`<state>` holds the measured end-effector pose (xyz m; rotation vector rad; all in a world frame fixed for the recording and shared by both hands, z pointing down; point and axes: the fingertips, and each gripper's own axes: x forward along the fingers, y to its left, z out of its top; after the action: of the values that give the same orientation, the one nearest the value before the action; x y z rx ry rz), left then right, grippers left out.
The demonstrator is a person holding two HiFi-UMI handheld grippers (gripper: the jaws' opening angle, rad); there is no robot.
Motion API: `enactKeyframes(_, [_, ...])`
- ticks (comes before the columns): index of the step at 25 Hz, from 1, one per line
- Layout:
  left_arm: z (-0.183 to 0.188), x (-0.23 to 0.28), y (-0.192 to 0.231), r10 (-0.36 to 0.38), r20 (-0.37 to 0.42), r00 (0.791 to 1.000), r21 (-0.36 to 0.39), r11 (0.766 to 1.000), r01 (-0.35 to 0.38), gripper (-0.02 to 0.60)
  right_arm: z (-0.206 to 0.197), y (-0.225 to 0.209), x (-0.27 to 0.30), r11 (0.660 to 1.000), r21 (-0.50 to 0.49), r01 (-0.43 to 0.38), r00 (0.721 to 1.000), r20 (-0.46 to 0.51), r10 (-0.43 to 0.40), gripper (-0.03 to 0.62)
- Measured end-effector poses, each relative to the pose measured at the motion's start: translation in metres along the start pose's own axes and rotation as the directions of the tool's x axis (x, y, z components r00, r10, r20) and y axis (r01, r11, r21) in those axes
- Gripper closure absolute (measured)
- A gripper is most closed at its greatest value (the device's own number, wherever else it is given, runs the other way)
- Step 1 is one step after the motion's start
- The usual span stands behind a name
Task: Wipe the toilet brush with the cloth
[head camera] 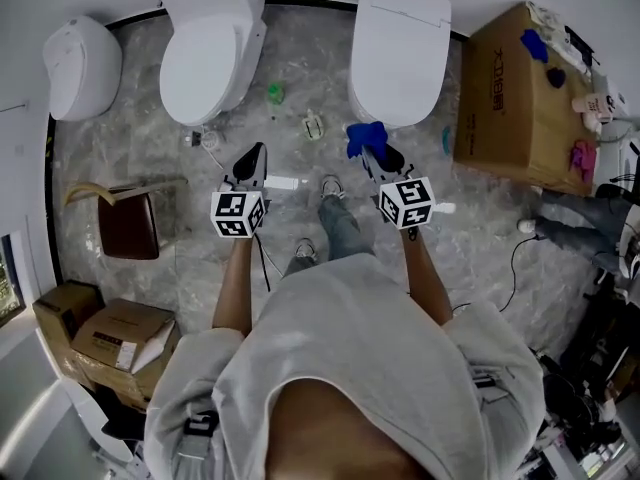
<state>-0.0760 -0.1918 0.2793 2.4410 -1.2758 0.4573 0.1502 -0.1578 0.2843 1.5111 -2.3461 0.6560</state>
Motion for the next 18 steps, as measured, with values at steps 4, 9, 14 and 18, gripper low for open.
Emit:
enactKeyframes(4, [-0.007,0.038,0.007,0.014,-0.039,0.999,-0.012,1.000,-0.015,0.563,0.002,-0.021,0.032,0.999,0.013,-0.033,0.999,-0.026,0.033,0.488])
enactKeyframes(9, [-0.023,0.073,0.009,0.033,-0.070,0.997,-0.030,0.999,-0.035,0.563,-0.012,-0.034,0.065,0.997,0.014,-0.081,0.994,-0.065,0.082,0.488])
enactKeyframes(14, [-0.046,0.095,0.018,0.046,-0.092,0.995,-0.049,0.998,-0.050,0.563,-0.030,-0.037,0.095,0.995,0.019,-0.102,0.992,-0.078,0.103,0.488])
enactKeyframes(18, [-0.069,0.106,0.024,0.045,-0.090,0.995,-0.049,0.998,-0.049,0.563,-0.047,-0.040,0.112,0.996,0.016,-0.089,0.994,-0.068,0.090,0.488])
